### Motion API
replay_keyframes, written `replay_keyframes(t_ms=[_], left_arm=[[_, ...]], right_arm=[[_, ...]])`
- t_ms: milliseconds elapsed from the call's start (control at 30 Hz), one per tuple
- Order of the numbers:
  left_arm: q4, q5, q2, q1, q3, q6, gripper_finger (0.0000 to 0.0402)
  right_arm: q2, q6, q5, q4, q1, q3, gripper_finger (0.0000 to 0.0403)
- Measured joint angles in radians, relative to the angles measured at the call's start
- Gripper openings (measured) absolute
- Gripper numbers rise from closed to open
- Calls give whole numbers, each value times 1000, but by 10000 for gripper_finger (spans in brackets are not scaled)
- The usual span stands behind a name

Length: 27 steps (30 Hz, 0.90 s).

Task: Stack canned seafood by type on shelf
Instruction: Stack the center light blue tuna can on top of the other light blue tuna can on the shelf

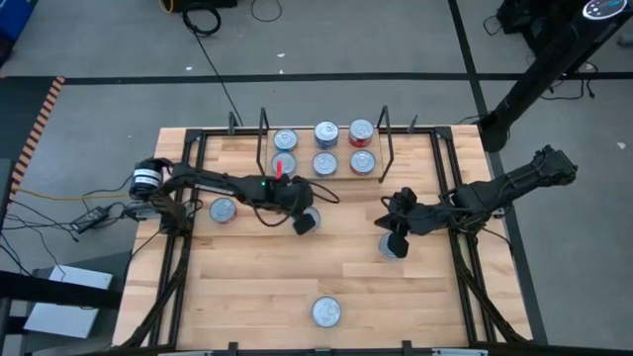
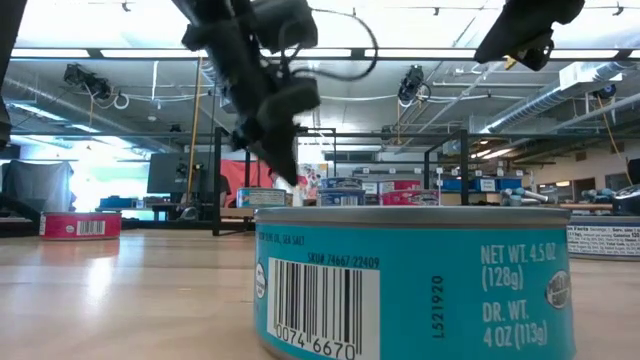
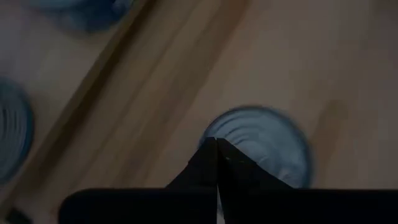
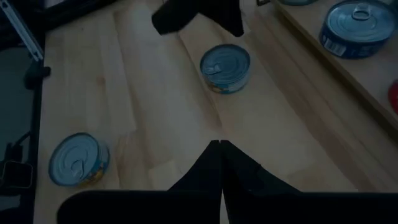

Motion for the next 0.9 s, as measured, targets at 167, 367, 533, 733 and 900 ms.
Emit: replay_keyframes(t_ms=[167,367,533,733,900], left_arm=[[4,-53,36,2,-55,-82,1],[76,-19,40,-5,-83,-91,1],[191,69,40,-49,-110,-101,1],[342,91,40,-129,-151,-203,1],[354,67,40,-184,-153,-250,1]], right_arm=[[0,0,5,-2,0,0,11],[0,-1,23,-9,0,0,11],[0,-9,24,-8,0,0,11],[0,-22,24,-9,0,0,11],[0,-45,24,-9,0,0,11]])
